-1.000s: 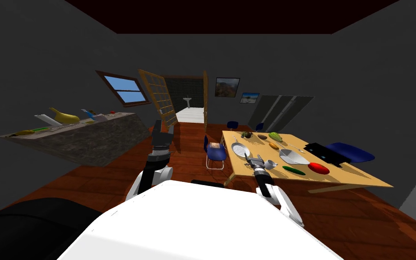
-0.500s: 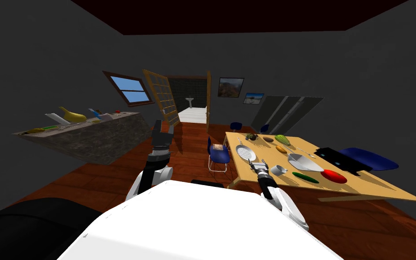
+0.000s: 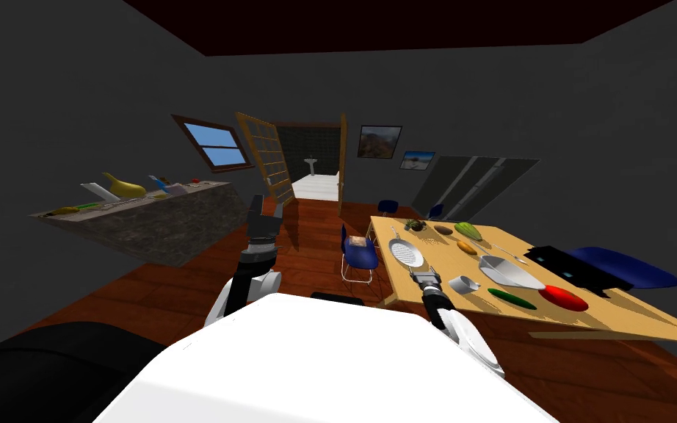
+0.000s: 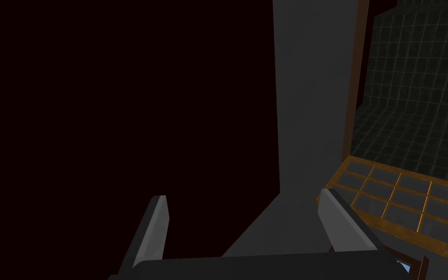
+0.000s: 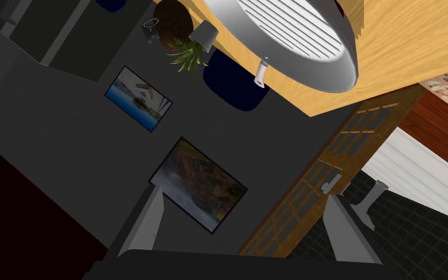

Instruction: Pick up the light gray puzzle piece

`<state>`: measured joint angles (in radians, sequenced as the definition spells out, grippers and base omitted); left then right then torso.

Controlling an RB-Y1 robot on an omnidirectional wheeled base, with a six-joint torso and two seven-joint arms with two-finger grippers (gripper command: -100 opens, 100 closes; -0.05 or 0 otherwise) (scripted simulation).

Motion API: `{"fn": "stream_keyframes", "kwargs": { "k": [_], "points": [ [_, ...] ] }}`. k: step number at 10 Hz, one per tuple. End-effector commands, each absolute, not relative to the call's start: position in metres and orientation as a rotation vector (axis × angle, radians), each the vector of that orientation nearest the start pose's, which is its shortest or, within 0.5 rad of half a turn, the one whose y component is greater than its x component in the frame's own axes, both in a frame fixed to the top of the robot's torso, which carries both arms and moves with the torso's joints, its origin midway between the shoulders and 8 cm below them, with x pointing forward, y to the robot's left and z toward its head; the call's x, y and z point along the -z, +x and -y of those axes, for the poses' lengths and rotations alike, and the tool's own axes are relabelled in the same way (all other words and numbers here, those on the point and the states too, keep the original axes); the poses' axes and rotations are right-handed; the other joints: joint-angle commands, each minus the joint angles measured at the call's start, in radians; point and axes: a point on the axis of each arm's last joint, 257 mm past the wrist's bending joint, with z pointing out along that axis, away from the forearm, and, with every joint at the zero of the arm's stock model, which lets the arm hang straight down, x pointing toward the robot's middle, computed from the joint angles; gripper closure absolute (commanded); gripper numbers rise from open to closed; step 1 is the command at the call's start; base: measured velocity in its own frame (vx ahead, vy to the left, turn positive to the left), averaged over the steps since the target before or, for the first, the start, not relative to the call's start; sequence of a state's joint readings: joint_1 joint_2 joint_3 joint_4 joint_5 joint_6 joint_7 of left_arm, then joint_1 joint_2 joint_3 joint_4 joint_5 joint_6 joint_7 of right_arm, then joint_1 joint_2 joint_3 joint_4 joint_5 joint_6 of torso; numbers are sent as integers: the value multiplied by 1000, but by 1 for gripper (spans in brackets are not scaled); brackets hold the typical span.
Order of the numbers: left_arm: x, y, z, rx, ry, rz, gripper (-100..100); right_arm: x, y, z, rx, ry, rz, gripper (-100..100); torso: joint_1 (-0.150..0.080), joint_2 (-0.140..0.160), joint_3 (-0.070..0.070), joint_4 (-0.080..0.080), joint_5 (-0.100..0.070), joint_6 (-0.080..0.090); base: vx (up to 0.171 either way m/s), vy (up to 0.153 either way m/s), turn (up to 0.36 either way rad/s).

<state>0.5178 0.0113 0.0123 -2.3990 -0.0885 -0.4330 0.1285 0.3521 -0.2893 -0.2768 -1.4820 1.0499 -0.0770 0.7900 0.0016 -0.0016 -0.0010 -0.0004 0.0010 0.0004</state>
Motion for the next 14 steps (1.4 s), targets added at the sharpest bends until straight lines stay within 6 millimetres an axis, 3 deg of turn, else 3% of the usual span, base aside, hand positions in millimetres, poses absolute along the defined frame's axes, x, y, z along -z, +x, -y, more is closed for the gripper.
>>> {"fn": "stream_keyframes", "kwargs": {
  "k": [1, 5, 8, 12, 14],
  "points": [
    [-58, 330, -270, 1351, -615, -615, 0, 375, 360, 514, 733, -330, -1959, -100, 0, 0, 0, 0, 0, 0, 40, 29, 56],
    [-58, 330, -270, 1351, -615, -615, 0, 404, 335, 546, 855, -454, -2047, -100, 0, -1, 0, 0, 0, 0, 61, 28, 47],
    [-58, 330, -270, 1351, -615, -615, 0, 437, 303, 571, 928, -553, -2144, -100, -2, -2, -1, 0, 0, 0, 75, 9, 58],
    [-58, 330, -270, 1351, -615, -615, 0, 468, 269, 585, 957, -624, -2237, -100, -3, 0, 0, 0, -1, 0, 42, -14, 35],
    [-58, 330, -270, 1351, -615, -615, 0, 468, 269, 585, 957, -624, -2237, -100, -3, 1, 1, 0, -1, 0, 23, -14, 2]
  ]
}}
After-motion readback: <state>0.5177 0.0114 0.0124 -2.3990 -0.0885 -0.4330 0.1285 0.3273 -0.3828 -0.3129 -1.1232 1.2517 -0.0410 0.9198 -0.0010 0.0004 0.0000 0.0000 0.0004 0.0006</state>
